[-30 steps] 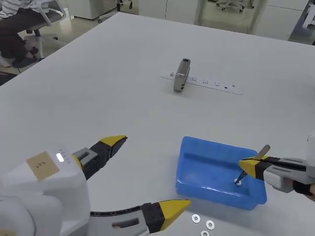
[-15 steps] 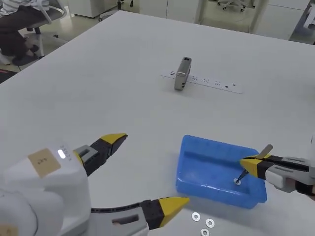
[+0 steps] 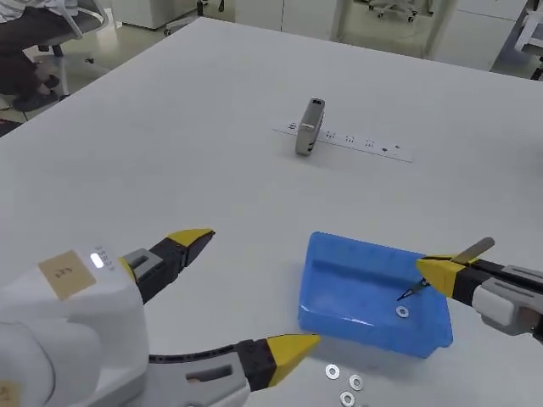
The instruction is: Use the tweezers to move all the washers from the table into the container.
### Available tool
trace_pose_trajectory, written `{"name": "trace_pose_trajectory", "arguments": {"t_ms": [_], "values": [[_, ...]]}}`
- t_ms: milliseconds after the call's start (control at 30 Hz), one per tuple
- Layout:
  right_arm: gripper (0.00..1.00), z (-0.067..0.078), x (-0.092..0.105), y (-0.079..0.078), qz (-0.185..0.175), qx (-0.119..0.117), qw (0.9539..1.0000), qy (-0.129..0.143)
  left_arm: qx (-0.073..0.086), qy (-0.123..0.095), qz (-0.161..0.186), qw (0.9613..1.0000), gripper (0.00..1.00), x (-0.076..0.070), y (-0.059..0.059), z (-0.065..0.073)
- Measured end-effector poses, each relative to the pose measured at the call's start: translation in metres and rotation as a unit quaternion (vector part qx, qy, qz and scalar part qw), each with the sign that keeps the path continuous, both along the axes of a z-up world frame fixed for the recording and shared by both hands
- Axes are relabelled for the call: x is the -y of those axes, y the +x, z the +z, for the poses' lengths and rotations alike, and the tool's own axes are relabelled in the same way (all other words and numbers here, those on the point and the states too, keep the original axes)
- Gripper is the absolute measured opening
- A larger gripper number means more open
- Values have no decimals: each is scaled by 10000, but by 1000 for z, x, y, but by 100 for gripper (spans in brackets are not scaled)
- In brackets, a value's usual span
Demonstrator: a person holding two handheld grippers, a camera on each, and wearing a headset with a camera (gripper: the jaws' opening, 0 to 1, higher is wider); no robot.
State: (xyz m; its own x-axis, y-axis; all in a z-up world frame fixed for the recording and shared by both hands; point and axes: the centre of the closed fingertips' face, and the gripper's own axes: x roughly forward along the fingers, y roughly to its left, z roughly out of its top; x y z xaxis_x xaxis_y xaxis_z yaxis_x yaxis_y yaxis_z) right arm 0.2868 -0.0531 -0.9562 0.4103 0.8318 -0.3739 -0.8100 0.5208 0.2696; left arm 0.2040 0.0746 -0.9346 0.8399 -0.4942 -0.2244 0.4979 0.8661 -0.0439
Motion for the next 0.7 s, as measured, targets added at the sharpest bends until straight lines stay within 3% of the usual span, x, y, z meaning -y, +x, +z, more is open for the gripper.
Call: {"name": "trace_pose_trajectory", "arguments": {"t_ms": [200, 300, 500, 700], "values": [[3, 3, -7, -23, 119, -115, 9997, 158, 7, -9, -27, 10000, 84, 1, 0, 0], [3, -3, -11, -36, 198, -238, 9993, 190, 3, 17, -57, 10000, 84, 2, -1, 0], [3, -31, -13, -58, 248, -647, 9975, 105, -20, 69, -98, 9999, 83, 4, -1, -2], [3, -56, -10, -72, 227, -906, 9956, -74, -11, 60, -115, 9999, 82, 4, -2, -1]]}}
